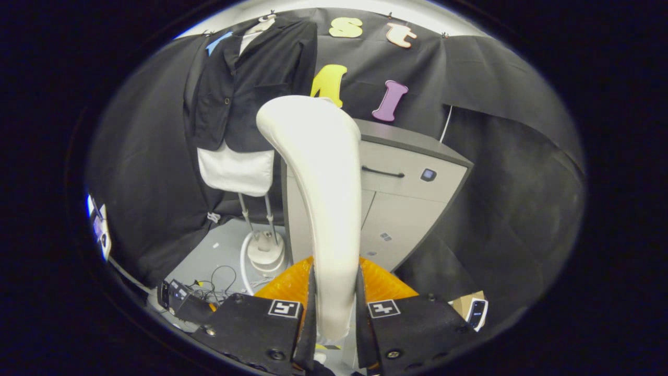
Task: Iron the clothes twice with a garment steamer, once on the left side and once on the right side.
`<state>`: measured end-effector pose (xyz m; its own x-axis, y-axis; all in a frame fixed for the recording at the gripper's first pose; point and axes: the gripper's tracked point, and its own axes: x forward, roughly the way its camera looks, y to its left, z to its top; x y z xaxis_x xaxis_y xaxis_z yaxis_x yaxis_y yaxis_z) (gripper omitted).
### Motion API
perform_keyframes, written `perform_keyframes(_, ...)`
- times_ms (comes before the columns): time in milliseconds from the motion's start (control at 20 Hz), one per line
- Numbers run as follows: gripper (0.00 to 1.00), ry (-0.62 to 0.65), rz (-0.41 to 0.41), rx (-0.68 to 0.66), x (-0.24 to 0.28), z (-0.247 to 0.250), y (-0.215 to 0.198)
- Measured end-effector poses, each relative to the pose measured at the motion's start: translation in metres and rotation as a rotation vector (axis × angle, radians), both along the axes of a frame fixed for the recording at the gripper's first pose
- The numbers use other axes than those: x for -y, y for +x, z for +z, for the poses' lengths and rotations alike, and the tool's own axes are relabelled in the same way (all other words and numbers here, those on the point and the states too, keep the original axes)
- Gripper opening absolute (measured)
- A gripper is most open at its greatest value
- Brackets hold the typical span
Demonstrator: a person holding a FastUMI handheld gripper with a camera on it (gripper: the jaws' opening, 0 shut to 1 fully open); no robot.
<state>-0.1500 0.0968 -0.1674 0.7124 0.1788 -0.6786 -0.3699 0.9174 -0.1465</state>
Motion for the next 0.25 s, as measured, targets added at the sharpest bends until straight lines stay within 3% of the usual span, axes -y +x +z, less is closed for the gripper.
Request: perform_keyframes(250, 0.34, 0.002, 0.006, -0.025, 0.032, -0.007, -0.013)
